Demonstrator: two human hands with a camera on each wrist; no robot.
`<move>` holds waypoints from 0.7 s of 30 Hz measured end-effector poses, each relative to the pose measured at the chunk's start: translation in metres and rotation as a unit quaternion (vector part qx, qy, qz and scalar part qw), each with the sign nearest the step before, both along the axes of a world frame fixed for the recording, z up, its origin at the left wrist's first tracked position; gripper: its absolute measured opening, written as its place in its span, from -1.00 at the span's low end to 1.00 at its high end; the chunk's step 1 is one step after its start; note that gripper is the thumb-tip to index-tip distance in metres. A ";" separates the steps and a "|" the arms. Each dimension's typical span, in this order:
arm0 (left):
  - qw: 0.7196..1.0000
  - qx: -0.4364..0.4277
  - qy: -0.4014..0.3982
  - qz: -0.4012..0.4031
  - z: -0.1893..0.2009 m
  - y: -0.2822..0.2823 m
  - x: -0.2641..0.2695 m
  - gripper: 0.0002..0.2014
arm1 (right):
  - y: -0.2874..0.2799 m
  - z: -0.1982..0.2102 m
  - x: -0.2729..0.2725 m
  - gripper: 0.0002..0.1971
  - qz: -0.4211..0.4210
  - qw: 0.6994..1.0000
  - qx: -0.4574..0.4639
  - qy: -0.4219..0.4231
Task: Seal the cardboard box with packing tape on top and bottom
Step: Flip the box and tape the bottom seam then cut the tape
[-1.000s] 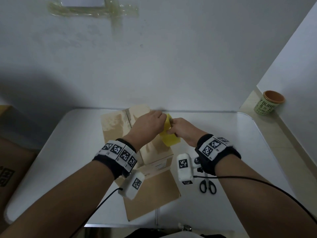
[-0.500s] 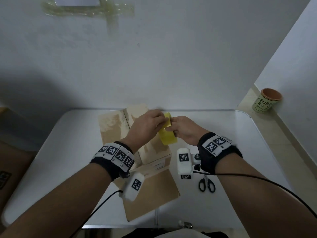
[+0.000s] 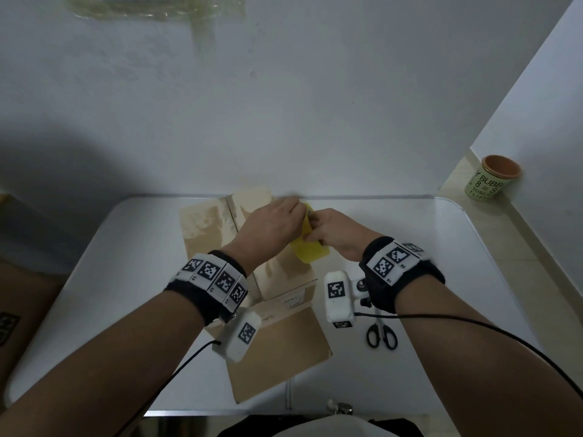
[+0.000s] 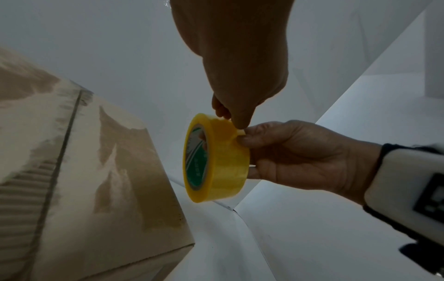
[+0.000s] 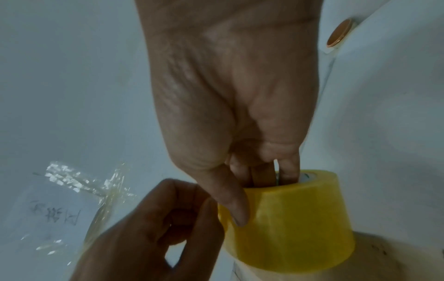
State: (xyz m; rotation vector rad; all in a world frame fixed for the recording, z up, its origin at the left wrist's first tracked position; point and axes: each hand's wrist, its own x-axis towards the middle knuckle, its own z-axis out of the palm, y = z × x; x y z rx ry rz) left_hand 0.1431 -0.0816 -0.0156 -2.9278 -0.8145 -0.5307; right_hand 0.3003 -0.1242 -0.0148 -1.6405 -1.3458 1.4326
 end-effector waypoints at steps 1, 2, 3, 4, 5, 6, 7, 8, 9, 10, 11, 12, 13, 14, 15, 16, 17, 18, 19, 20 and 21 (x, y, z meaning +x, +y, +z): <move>1.000 -0.014 -0.004 -0.014 -0.002 0.000 -0.001 -0.85 | -0.003 0.001 0.002 -0.77 0.010 1.000 -0.004 0.018; 0.999 -0.041 -0.011 -0.027 -0.003 -0.001 -0.002 -0.86 | -0.005 0.002 0.006 -0.76 0.020 0.999 -0.008 0.035; 0.996 -0.075 -0.018 -0.039 -0.005 -0.002 -0.004 -0.86 | -0.008 0.002 0.009 -0.75 0.028 0.998 -0.016 0.050; 0.992 -0.114 -0.026 -0.048 -0.005 -0.003 -0.006 -0.87 | -0.009 0.001 0.011 -0.72 0.036 0.997 -0.025 0.064; 0.986 -0.152 -0.037 -0.052 -0.006 -0.002 -0.008 -0.91 | -0.010 0.002 0.012 -0.71 0.041 0.996 -0.034 0.074; 0.981 -0.182 -0.049 -0.048 -0.007 -0.001 -0.010 -0.93 | -0.010 0.000 0.013 -0.72 0.042 0.995 -0.039 0.079; 0.977 -0.202 -0.060 -0.038 -0.008 0.001 -0.011 -0.92 | -0.009 -0.002 0.014 -0.75 0.038 0.996 -0.040 0.076; 0.973 -0.220 -0.069 -0.022 -0.007 0.003 -0.011 -0.89 | -0.008 -0.002 0.013 -0.79 0.036 0.997 -0.039 0.061; 0.966 -0.247 -0.073 0.001 -0.006 0.005 -0.011 -0.85 | -0.006 -0.002 0.013 -0.79 0.035 0.998 -0.034 0.040; 0.956 -0.284 -0.071 0.026 -0.003 0.007 -0.012 -0.83 | -0.005 -0.003 0.012 -0.70 0.037 0.999 -0.030 0.015; 0.941 -0.325 -0.072 0.051 -0.001 0.009 -0.012 -0.84 | -0.003 -0.003 0.012 -0.64 0.040 0.999 -0.028 -0.015; 0.924 -0.367 -0.082 0.073 0.002 0.011 -0.013 -0.88 | -0.003 -0.002 0.012 -0.64 0.042 0.998 -0.026 -0.050; 0.904 -0.406 -0.103 0.089 0.003 0.013 -0.015 -0.90 | -0.003 -0.003 0.011 -0.67 0.041 0.995 -0.018 -0.086; 0.882 -0.441 -0.132 0.101 0.003 0.014 -0.016 -0.92 | -0.003 -0.002 0.010 -0.69 0.042 0.992 -0.016 -0.116; 0.863 -0.465 -0.162 0.113 0.003 0.015 -0.018 -0.91 | -0.003 -0.002 0.010 -0.66 0.043 0.990 -0.018 -0.136; 0.848 -0.479 -0.188 0.128 0.002 0.016 -0.021 -0.90 | -0.004 -0.001 0.010 -0.57 0.049 0.989 -0.027 -0.136; 0.834 -0.488 -0.212 0.148 -0.001 0.017 -0.026 -0.88 | -0.006 0.000 0.009 -0.45 0.053 0.991 -0.042 -0.114; 0.818 -0.499 -0.234 0.166 -0.003 0.018 -0.030 -0.88 | -0.008 0.002 0.008 -0.36 0.056 0.993 -0.063 -0.078; 0.800 -0.514 -0.255 0.178 -0.007 0.019 -0.035 -0.90 | -0.011 0.003 0.007 -0.36 0.063 0.994 -0.076 -0.039; 0.783 -0.530 -0.269 0.182 -0.010 0.019 -0.041 -0.91 | -0.014 0.006 0.005 -0.41 0.076 0.994 -0.080 -0.018; 0.771 -0.544 -0.276 0.180 -0.014 0.018 -0.045 -0.92 | -0.015 0.010 0.003 -0.47 0.096 0.992 -0.076 -0.026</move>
